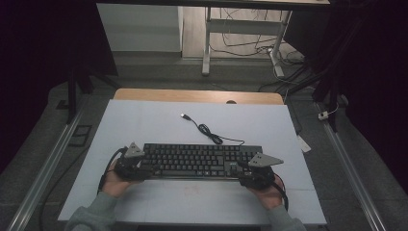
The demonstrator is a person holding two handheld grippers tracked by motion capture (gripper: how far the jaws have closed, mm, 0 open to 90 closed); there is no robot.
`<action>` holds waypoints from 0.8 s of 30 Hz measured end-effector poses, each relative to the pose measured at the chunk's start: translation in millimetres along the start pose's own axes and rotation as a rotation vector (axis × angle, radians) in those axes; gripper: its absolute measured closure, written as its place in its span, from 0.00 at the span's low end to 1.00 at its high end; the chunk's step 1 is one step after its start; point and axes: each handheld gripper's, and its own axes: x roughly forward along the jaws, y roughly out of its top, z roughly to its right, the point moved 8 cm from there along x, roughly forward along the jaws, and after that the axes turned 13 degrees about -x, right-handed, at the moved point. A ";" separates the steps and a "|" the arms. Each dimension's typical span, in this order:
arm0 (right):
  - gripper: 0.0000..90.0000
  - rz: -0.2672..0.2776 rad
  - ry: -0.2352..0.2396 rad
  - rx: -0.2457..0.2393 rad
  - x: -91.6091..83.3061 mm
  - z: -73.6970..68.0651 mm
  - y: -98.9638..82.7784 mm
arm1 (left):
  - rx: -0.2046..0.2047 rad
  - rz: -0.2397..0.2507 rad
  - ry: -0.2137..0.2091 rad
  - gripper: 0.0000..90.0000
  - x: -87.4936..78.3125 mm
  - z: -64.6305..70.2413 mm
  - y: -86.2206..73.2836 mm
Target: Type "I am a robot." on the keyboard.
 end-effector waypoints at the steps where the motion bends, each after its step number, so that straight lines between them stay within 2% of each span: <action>1: 0.58 0.000 0.002 -0.002 0.7 -0.3 0.3 | -0.001 0.000 0.000 0.35 0.1 0.1 0.0; 10: 0.58 0.004 0.001 -0.001 1.2 -0.3 2.0 | -0.021 0.010 -0.003 0.34 -0.9 -0.6 1.4; 17: 0.58 0.009 0.005 0.001 1.7 -1.3 2.8 | -0.077 0.042 -0.031 0.33 -4.7 -0.7 6.1; 20: 0.58 0.017 0.005 0.006 1.5 -1.2 3.4 | -0.079 0.052 -0.045 0.33 -5.8 0.5 7.6; 24: 0.58 0.013 0.002 0.005 1.2 -0.5 2.9 | -0.060 0.056 -0.071 0.39 -5.3 7.4 9.6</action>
